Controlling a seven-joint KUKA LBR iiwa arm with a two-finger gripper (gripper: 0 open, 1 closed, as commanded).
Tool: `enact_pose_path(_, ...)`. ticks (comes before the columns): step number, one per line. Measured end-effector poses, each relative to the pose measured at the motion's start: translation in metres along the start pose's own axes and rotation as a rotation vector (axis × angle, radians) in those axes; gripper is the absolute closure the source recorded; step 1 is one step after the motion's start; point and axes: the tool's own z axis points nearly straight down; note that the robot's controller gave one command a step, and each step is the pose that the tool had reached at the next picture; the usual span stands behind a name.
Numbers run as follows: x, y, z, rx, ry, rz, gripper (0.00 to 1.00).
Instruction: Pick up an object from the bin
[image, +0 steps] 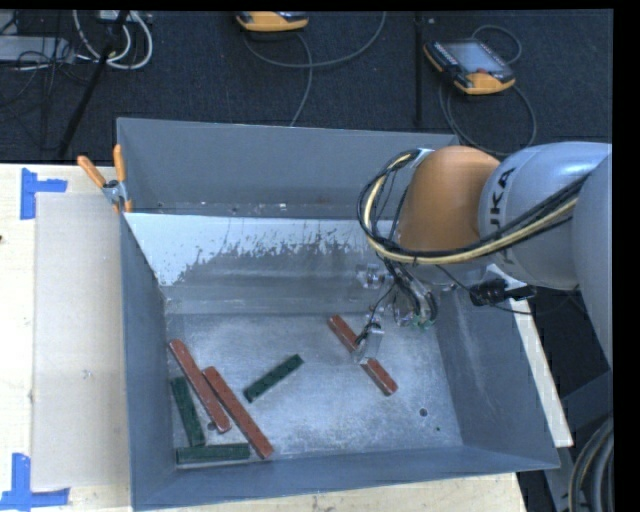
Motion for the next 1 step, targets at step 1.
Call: enact_pose_path(1, -0.0057, -0.0183, 0.0490, 0.003, 0.008, -0.010, 0.00)
